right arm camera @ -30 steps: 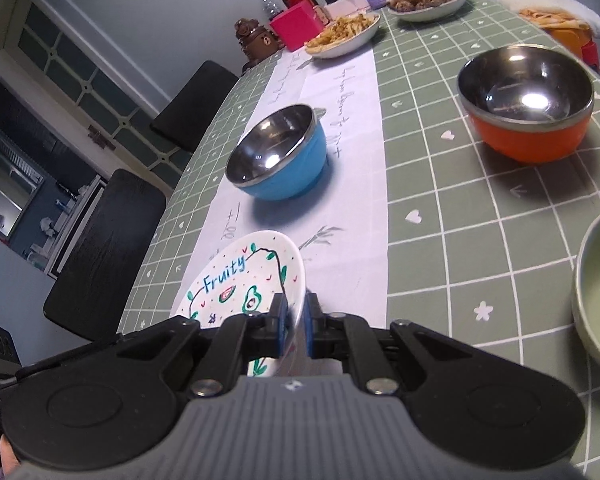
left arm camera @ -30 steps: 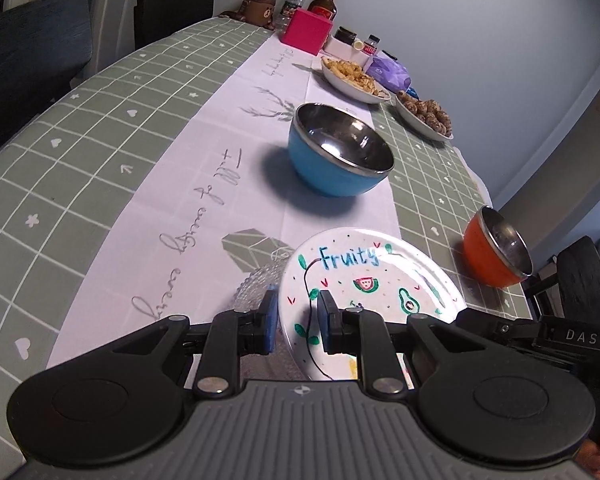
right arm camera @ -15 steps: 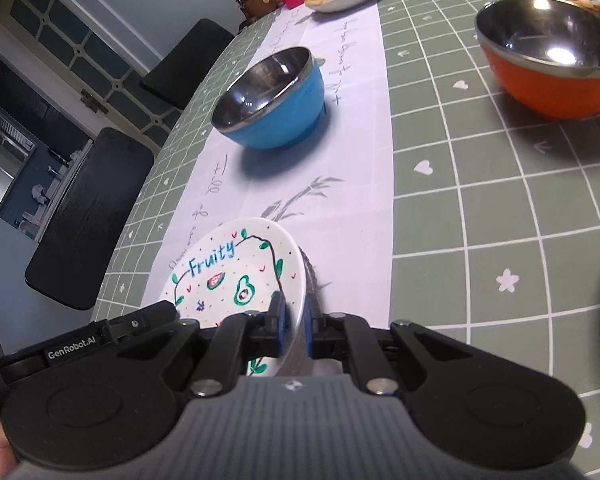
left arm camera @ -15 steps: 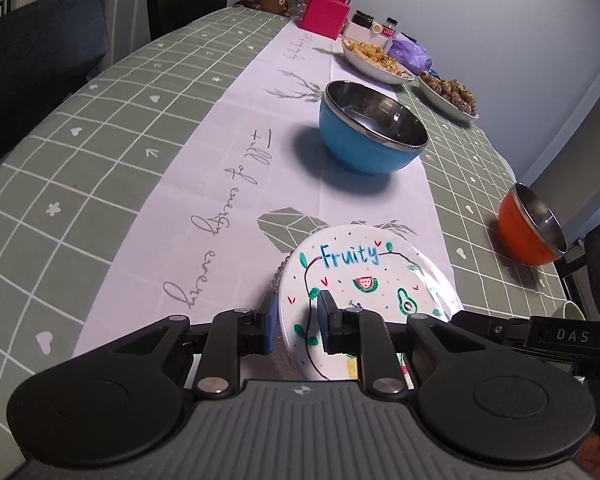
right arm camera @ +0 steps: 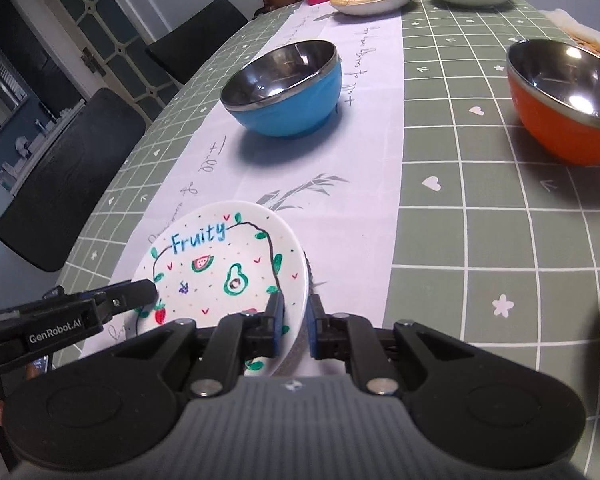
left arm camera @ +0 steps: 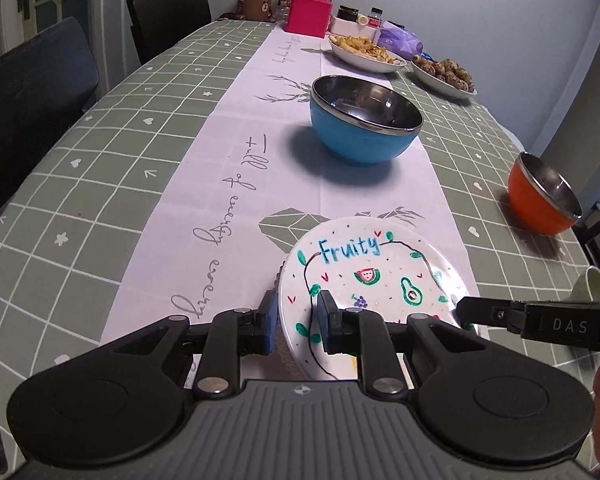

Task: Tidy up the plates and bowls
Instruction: 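Lower the 'Fruity' plate onto the glass plates and open the right tool, then move the right tool to the orange steel bowl and grip its rim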

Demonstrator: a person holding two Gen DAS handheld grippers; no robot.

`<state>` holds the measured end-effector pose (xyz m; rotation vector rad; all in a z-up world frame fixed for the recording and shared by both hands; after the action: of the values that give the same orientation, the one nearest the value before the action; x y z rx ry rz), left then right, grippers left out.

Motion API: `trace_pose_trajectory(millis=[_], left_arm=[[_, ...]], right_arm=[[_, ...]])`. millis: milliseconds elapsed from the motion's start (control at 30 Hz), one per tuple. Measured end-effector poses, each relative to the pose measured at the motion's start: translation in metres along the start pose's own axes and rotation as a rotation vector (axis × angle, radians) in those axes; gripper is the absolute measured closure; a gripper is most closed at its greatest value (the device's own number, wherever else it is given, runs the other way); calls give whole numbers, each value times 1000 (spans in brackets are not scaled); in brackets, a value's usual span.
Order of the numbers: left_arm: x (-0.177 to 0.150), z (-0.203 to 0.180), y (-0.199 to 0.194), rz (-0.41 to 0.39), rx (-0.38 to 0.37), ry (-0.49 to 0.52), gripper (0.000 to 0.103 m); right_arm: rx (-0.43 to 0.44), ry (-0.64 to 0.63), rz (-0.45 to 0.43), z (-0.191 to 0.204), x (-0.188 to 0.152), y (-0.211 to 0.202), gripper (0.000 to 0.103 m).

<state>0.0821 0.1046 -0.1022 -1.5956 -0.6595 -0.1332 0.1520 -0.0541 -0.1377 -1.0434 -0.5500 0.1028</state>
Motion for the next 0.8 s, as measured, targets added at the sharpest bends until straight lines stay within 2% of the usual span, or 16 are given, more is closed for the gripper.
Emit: trace_pose_trajectory(millis=[133,433,467,533,600,733,800], left_arm=[[-1,-1,1,4,25,19,80],[2,1,-5,-34,22,14,77],[3,1,-7,-41,28,14,73],[3,2,-9,-48,30,9,64],[4,2,-13,-63,27,2,46],[3,2,-12,-34,5,-4,43],[3,2,-10,-30,-9,-28,43]], right_arm=[[-5,-11,-3,2,0,0,92],[7,-5,-6,3,0,-2,87],[5,-4,-7,3,0,-3,85],[-5,-3,-7,3,-1,-6,69],[-20,-6,1,4,-3,-9,69],[-13,1,26,6,-8,-11,69],[-6,7,41,8,-12,-10,75]])
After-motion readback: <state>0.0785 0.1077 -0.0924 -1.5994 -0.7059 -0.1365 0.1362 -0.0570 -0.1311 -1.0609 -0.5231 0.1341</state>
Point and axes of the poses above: each gripper's, at about its wrist camera, not at the fingertips, and y roughly the way its jaws point, z to its left, x to its top, the point moved 7 cm from there along y, roughly the way its jaws point, and after that the axes turned 12 degrees about z, right-handed, at the moved point
